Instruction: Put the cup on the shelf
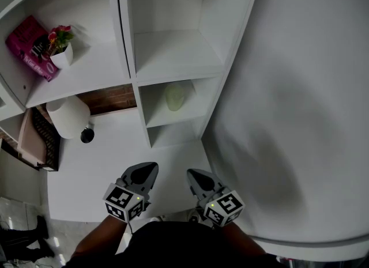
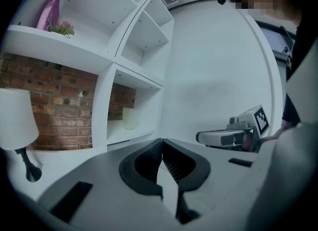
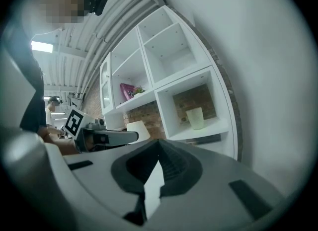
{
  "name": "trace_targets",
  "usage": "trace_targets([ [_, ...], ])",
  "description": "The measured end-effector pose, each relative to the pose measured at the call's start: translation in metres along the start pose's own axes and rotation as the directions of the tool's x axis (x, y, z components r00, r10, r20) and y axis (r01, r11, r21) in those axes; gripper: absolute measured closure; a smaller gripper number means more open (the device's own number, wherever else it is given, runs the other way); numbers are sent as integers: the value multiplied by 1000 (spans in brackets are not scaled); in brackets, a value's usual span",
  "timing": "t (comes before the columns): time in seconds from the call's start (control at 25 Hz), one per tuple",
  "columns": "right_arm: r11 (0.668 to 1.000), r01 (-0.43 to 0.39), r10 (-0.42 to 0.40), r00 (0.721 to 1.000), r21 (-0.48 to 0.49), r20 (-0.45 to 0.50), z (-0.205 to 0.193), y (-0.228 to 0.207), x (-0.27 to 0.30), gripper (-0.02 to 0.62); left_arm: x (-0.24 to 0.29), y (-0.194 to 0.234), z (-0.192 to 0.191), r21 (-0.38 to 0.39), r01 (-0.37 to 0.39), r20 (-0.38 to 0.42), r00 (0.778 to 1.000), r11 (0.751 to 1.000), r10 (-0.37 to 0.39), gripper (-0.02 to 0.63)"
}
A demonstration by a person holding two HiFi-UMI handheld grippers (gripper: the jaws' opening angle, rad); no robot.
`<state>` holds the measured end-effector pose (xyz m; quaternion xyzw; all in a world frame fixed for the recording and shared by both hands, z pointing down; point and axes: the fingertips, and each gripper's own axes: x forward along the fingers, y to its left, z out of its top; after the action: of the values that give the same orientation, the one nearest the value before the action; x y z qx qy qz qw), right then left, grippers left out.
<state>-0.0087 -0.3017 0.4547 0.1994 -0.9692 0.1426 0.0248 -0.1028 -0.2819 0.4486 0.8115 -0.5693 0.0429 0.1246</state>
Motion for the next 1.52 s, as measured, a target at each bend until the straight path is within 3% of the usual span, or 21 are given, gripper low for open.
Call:
trace_targets([
  [0.72,999,31,-32,997,-17,-64,-24,7,-2,592,-23,-1,-21,-2,-8,-7,1000,1000,8,599],
  [1.52,1000,20,-20,999,-8,-46,-20,6,-3,592,-21,-12,-17,24,0,-7,1000,1000,0,599],
])
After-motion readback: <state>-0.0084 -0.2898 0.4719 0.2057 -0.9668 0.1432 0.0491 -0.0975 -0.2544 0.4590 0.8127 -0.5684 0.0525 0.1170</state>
